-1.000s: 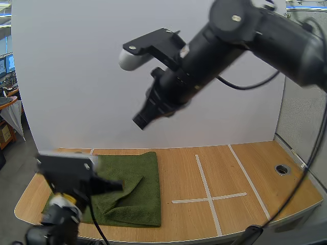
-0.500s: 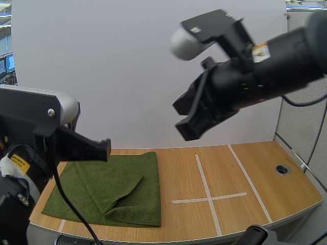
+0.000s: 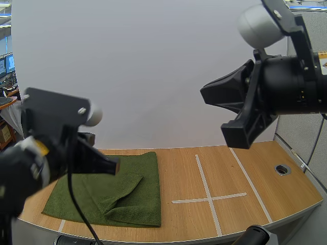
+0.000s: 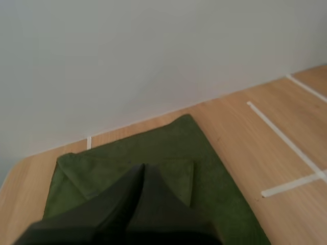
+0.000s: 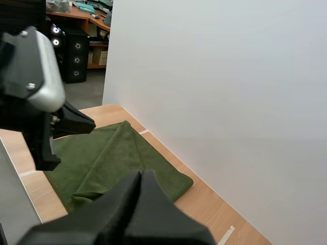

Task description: Fold the towel

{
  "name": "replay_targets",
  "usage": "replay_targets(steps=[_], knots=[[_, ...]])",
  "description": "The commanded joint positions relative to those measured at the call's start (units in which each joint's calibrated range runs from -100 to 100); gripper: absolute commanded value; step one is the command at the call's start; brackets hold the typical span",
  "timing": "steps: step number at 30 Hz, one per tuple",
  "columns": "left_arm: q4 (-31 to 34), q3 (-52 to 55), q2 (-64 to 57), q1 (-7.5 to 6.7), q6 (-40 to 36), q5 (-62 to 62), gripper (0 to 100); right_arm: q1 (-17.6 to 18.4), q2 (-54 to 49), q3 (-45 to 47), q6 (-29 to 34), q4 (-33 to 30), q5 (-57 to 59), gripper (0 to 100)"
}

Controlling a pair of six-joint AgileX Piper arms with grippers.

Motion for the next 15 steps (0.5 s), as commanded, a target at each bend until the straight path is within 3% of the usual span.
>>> replay_targets(steps=[1,4,5,9,15], knots=[[0.29,-0.05,15.78,0.02,3.75,-5.47,0,-0.44,-0.74,-0.02,0.54,-0.57,0.00,0],[-2.44,-0.36,22.73,0.02,8.48,-8.76,0,-1.24,-0.74,-0.02,0.54,-0.57,0.00,0],[-4.89,-0.36,26.41,0.02,13.96,-10.09,0,-1.52,-0.74,-0.02,0.54,-0.57,0.00,0],[-13.52,-1.25,35.93,0.02,23.99,-10.19,0,-2.06,-0.86,-0.02,0.87,-0.57,0.00,0],[-15.14,-5.85,52.63,-0.13,26.09,-9.29,2,-2.06,-1.72,-0.02,1.25,-0.57,0.00,0]])
